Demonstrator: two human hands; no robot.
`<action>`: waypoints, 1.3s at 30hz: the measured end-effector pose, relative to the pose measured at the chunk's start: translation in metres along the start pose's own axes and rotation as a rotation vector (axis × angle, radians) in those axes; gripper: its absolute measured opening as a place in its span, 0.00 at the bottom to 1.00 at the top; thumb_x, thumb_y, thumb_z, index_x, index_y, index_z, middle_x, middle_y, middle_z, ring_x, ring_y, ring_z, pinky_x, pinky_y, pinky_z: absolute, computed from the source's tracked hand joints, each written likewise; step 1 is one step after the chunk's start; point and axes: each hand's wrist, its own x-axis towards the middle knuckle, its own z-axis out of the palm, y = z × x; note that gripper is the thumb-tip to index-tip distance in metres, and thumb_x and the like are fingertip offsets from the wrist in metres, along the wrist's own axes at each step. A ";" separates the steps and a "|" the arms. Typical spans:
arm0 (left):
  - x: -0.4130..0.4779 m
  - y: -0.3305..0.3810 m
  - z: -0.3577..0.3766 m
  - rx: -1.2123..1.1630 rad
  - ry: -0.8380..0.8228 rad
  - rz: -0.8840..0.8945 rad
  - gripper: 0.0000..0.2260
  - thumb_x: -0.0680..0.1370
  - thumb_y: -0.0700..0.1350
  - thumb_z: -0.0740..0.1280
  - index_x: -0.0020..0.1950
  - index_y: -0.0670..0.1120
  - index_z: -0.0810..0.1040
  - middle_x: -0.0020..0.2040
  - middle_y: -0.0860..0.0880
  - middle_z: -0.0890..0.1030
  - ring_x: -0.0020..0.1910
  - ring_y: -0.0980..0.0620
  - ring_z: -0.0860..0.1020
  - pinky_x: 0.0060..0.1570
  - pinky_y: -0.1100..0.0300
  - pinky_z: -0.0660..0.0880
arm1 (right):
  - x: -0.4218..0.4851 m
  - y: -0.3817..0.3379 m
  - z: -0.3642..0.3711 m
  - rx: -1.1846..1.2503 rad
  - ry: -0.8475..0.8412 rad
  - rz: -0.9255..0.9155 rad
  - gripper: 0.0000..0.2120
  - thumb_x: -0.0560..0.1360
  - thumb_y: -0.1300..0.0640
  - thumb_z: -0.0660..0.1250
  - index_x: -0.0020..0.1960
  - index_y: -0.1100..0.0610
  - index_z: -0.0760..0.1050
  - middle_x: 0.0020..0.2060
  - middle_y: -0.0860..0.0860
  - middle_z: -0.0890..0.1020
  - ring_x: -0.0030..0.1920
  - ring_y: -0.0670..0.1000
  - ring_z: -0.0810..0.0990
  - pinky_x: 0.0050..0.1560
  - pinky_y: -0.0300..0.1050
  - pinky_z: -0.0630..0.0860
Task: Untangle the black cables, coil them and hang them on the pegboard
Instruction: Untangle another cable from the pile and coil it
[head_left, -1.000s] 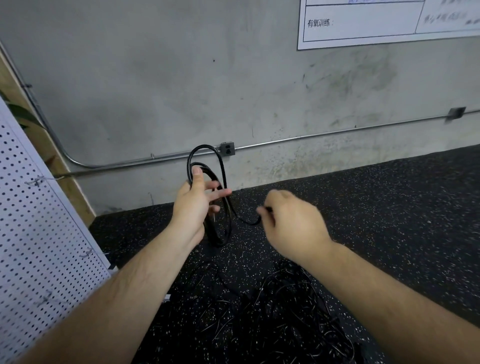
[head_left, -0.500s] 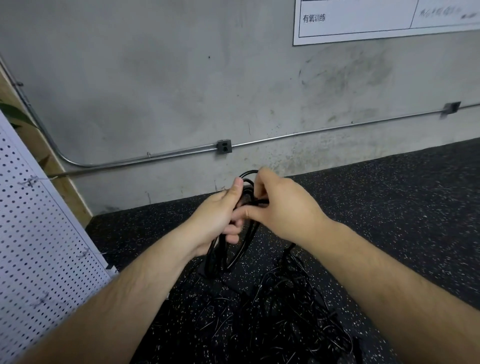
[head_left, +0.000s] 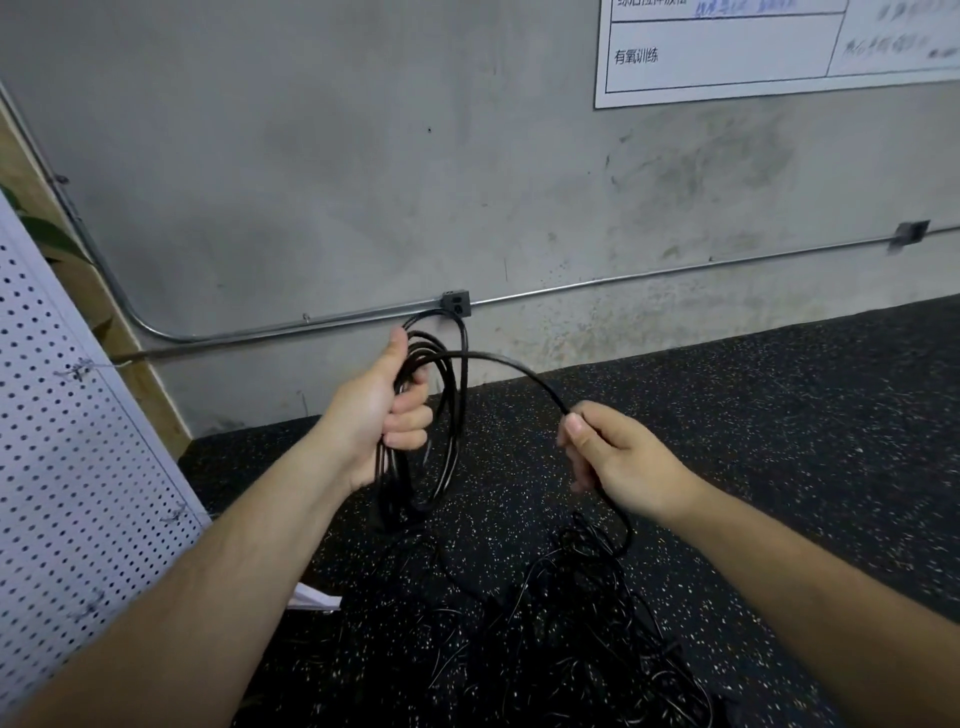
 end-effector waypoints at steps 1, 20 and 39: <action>0.000 -0.004 0.002 0.060 0.012 0.008 0.23 0.82 0.65 0.56 0.41 0.46 0.69 0.26 0.54 0.57 0.18 0.60 0.55 0.15 0.67 0.52 | 0.001 -0.006 0.002 0.027 0.045 -0.011 0.14 0.86 0.52 0.56 0.46 0.53 0.76 0.30 0.49 0.75 0.31 0.49 0.77 0.44 0.57 0.82; -0.013 -0.019 0.035 -0.261 -0.255 -0.055 0.23 0.81 0.63 0.58 0.33 0.50 0.65 0.23 0.54 0.58 0.17 0.61 0.57 0.12 0.68 0.51 | 0.004 -0.051 0.045 0.148 0.123 -0.006 0.19 0.81 0.37 0.58 0.64 0.46 0.73 0.54 0.37 0.80 0.54 0.29 0.76 0.56 0.32 0.69; -0.005 -0.046 0.049 0.642 0.234 0.306 0.17 0.86 0.57 0.51 0.46 0.47 0.67 0.30 0.53 0.66 0.21 0.57 0.63 0.21 0.63 0.61 | 0.005 -0.062 0.059 -0.446 0.040 -0.010 0.14 0.87 0.53 0.47 0.52 0.58 0.69 0.44 0.58 0.75 0.46 0.60 0.78 0.45 0.49 0.72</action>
